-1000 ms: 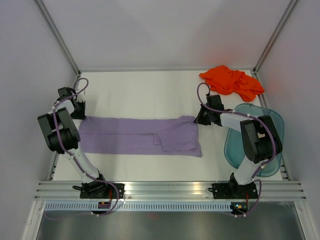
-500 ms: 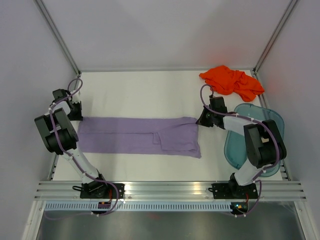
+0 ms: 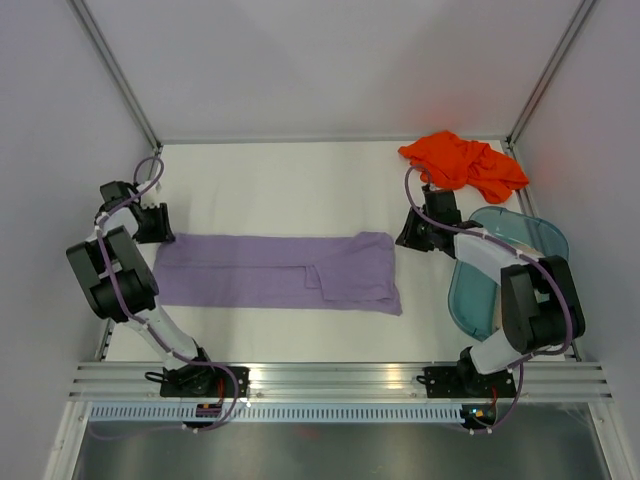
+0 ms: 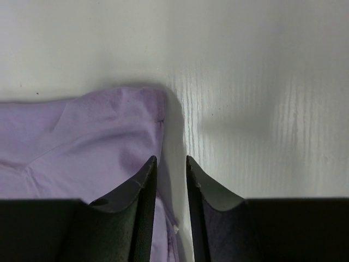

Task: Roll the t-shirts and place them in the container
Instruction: Fold the tshirt

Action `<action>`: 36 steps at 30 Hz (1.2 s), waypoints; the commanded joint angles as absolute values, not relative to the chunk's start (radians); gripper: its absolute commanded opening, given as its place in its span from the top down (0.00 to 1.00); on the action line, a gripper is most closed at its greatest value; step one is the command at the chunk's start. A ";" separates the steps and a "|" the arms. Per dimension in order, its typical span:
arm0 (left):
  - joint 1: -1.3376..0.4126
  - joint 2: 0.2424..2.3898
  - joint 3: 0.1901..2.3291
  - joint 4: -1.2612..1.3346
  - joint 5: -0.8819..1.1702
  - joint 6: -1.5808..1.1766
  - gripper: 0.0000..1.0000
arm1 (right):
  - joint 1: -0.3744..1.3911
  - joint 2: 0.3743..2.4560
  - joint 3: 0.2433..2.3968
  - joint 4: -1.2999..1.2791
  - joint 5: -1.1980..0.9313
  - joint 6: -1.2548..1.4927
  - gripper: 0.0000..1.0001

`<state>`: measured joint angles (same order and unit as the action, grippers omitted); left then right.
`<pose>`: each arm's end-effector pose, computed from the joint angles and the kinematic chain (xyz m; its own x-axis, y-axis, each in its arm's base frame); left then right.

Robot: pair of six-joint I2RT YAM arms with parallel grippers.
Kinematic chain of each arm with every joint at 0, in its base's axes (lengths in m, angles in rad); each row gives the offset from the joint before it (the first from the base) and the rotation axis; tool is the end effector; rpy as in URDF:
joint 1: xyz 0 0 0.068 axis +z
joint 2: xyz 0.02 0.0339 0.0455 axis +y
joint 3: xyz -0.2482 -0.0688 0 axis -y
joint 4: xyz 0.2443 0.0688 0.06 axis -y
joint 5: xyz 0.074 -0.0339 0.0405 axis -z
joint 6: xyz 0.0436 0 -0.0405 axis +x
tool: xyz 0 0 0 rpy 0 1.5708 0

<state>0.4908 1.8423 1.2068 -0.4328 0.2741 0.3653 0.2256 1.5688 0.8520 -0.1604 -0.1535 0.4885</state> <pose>0.3360 0.1662 0.1542 -0.8429 -0.0606 -0.5346 -0.0403 0.9980 -0.0495 0.3084 0.0776 0.1564 -0.8103 0.2899 -0.5094 0.0724 0.9120 0.4038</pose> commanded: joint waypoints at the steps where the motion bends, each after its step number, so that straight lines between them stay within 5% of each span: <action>1: 0.476 1.720 1.174 -0.440 0.365 0.399 0.52 | 0.219 1.465 0.876 -0.244 -0.113 0.463 0.66; 23: -0.236 0.904 0.786 -0.721 0.313 0.666 0.45 | 0.399 1.262 0.693 -0.382 -0.195 0.460 0.70; 28: -0.351 0.905 0.820 -0.784 0.219 0.729 0.44 | 0.399 1.312 0.713 -0.400 -0.215 0.440 0.70; 36: -0.704 1.199 0.948 -0.788 0.124 0.673 0.46 | 0.400 1.283 0.637 -0.335 -0.258 0.502 0.66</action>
<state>-0.6151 1.1252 0.8745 -0.7773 0.1581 0.6704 0.3969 1.3102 0.6758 -0.3870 -0.2234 0.4683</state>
